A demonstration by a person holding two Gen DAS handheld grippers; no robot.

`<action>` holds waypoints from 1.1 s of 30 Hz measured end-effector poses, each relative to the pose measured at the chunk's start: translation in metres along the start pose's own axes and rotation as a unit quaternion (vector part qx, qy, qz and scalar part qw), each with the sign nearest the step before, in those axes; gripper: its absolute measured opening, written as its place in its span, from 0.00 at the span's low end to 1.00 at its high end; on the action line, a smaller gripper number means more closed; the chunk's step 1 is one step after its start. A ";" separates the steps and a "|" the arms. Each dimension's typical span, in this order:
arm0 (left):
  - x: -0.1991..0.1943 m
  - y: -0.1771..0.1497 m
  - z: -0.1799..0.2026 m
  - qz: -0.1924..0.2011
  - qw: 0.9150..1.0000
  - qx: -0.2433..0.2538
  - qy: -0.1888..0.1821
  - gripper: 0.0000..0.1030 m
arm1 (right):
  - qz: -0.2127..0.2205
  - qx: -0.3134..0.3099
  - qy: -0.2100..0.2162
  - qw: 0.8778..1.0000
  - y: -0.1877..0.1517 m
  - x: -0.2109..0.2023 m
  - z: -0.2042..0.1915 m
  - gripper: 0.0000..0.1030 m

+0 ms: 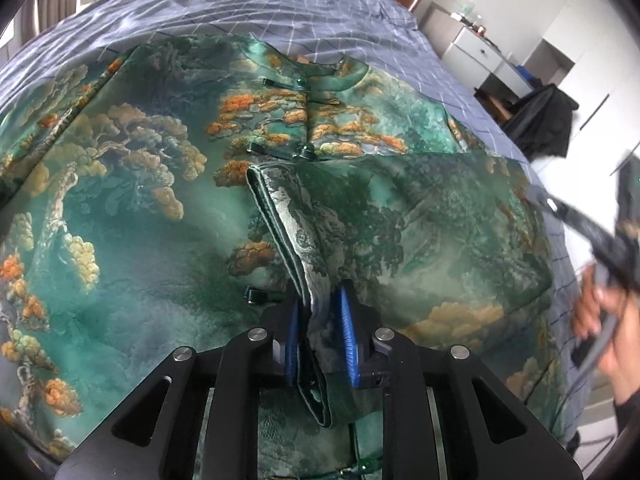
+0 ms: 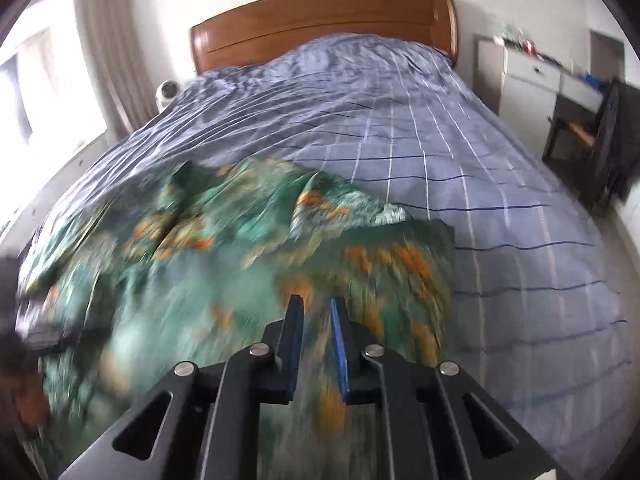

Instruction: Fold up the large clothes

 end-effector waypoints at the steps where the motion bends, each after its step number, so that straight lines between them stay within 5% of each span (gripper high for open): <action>1: 0.001 -0.001 0.001 0.003 1.000 0.005 0.003 0.19 | -0.003 0.009 0.001 1.000 0.006 0.014 0.003 0.14; 5: 0.003 -0.001 0.001 0.010 1.000 0.013 0.004 0.19 | -0.075 0.035 0.013 0.997 -0.009 0.067 0.005 0.12; 7: 0.004 -0.001 0.000 0.012 1.000 0.013 0.002 0.20 | -0.078 0.044 0.015 0.996 -0.013 0.075 0.007 0.12; 14: 0.000 -0.004 0.001 0.020 1.000 0.021 0.010 0.20 | -0.071 0.038 0.027 0.996 -0.025 0.030 0.003 0.14; 19: 0.000 -0.003 0.004 0.023 0.999 0.034 0.023 0.21 | -0.105 0.007 0.044 0.993 -0.065 -0.008 -0.016 0.14; 23: 0.003 -0.001 0.006 0.024 0.998 0.042 0.037 0.25 | -0.135 -0.001 0.031 0.990 -0.090 -0.001 -0.018 0.14; 29: -0.024 -0.004 0.003 0.047 0.994 0.058 0.079 0.59 | -0.125 0.015 0.008 0.992 -0.083 0.000 -0.016 0.15; 31: -0.044 -0.012 0.000 0.063 0.992 0.063 0.092 0.68 | -0.101 0.004 -0.009 0.995 -0.079 -0.023 -0.019 0.27; 33: -0.059 -0.020 -0.004 0.074 0.991 0.060 0.097 0.80 | -0.081 -0.002 -0.031 0.996 -0.079 -0.051 -0.022 0.55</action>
Point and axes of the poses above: each gripper's, at about its wrist camera, not at the fingertips, and x roughly the way its jaws point, z to its right, y to its top, the point moved 9 cm from there along x, roughly the way its jaws point, and after that the axes turned 2 degrees about -x, right-handed, at the moved point
